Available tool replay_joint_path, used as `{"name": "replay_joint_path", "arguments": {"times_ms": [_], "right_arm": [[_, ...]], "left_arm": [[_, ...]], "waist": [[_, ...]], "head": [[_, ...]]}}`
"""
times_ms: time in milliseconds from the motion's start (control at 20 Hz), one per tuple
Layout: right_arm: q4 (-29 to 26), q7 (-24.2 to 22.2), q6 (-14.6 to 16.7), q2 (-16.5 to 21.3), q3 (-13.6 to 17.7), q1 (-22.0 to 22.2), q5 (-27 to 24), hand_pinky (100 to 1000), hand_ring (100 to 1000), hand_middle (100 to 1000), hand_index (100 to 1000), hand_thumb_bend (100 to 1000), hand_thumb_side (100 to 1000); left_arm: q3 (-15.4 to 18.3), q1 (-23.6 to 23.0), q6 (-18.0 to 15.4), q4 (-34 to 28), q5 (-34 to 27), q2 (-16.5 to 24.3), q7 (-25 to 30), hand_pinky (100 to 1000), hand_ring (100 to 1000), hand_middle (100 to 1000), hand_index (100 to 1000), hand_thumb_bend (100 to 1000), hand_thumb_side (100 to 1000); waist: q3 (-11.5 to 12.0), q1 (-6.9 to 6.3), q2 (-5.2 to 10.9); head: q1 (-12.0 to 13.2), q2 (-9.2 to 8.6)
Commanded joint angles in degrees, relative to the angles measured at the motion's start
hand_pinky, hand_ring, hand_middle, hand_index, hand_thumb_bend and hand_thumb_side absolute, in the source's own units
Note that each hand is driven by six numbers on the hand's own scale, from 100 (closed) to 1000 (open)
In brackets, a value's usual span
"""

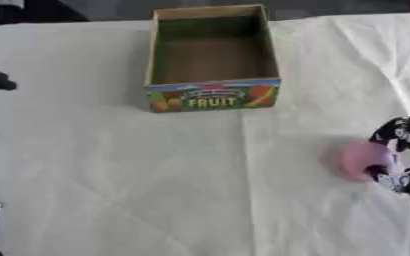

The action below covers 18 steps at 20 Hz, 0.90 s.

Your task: Pick up objects on the table and place them in the box.

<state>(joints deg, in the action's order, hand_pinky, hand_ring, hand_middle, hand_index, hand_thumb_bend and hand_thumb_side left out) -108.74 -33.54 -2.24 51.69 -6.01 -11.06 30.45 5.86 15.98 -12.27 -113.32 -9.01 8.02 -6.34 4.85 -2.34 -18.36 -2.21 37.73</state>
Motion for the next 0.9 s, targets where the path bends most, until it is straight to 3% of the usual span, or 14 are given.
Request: {"name": "replay_joint_path", "arguments": {"times_ms": [50, 400, 550, 900], "right_arm": [[-1.76, 1.98, -0.6, 0.94, 0.9, -0.24, -1.21, 587, 701, 510, 659, 100, 351], [-4.76, 7.54, -2.47, 1.1, 1.06, 0.32, -2.14, 547, 659, 468, 601, 100, 427], [-5.69, 10.99, -3.43, 1.12, 1.21, 0.32, -2.08, 532, 636, 456, 585, 100, 531], [-5.85, 16.9, -2.58, 2.21, 1.47, -1.09, -3.7, 526, 631, 450, 574, 100, 499]], "left_arm": [[-0.08, 0.59, 0.24, -1.28, 0.24, 0.5, 0.07, 518, 517, 576, 749, 100, 853], [-0.06, 0.6, 0.31, -1.28, 0.52, 0.49, 0.19, 519, 517, 576, 749, 100, 841], [-0.08, 0.61, 0.32, -1.28, 0.6, 0.49, 0.21, 519, 516, 576, 749, 100, 836], [-0.13, 0.58, 0.37, -1.28, 0.69, 0.52, 0.24, 519, 516, 576, 749, 100, 833]], "waist": [[-0.09, 0.13, 0.91], [-0.26, 0.16, 0.92], [-0.26, 0.14, 0.94], [-0.15, 0.26, 0.9]], "head": [[0.15, -0.04], [0.27, -0.15], [0.29, -0.25], [0.16, -0.8]]}}
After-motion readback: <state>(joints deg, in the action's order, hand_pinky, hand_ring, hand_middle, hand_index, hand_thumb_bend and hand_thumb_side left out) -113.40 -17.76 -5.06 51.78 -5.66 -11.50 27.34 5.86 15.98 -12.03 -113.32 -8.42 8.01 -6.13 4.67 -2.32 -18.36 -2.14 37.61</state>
